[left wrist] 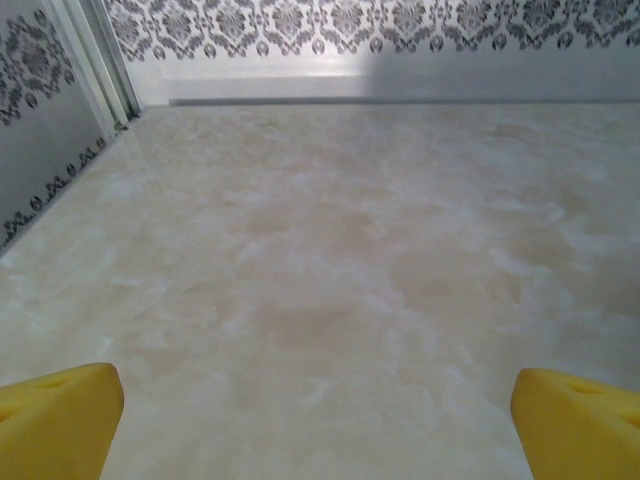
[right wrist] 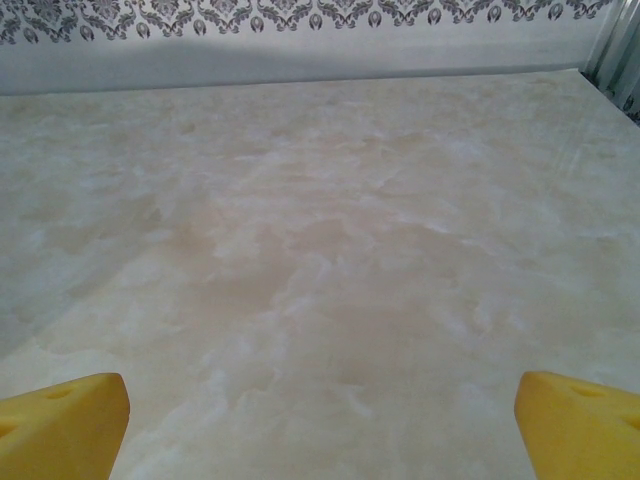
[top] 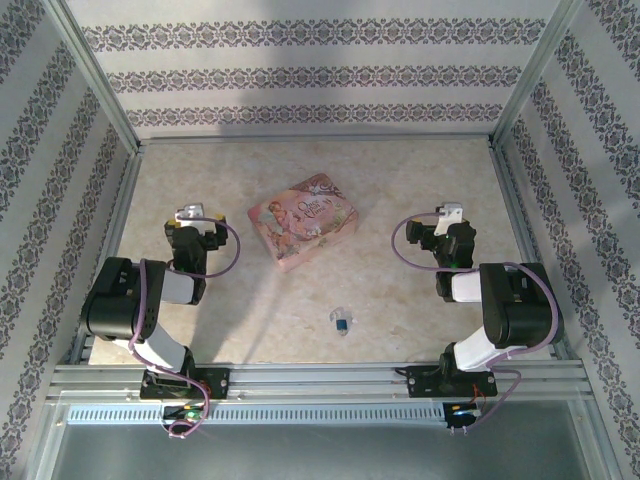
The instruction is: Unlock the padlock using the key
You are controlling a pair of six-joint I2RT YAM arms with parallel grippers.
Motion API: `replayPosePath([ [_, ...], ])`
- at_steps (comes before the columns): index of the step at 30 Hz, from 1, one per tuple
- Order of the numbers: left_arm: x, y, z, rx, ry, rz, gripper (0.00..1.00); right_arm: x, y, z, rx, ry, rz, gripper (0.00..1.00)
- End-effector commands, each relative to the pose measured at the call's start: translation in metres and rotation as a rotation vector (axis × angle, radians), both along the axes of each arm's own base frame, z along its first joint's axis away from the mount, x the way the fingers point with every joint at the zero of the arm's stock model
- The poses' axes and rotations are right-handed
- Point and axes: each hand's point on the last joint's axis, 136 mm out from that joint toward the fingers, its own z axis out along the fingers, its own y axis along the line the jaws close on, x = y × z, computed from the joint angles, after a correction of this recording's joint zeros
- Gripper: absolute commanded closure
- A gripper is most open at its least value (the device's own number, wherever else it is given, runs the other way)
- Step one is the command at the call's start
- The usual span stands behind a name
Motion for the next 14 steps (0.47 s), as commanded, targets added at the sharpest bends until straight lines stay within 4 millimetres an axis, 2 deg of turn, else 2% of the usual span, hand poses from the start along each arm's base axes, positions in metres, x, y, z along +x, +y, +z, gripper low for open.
replayPosePath([
  [1, -0.0024, -0.0006, -0.0056, -0.026, 0.023, -0.005, 0.01, 0.0065, 0.0019, 0.0155, -0.009, -0.043, 0.0, 0.02],
  [14, -0.0024, -0.0008, -0.0056, -0.025, 0.023, -0.006, 0.01, 0.0069, 0.0025, 0.015, -0.018, -0.039, -0.002, 0.01],
])
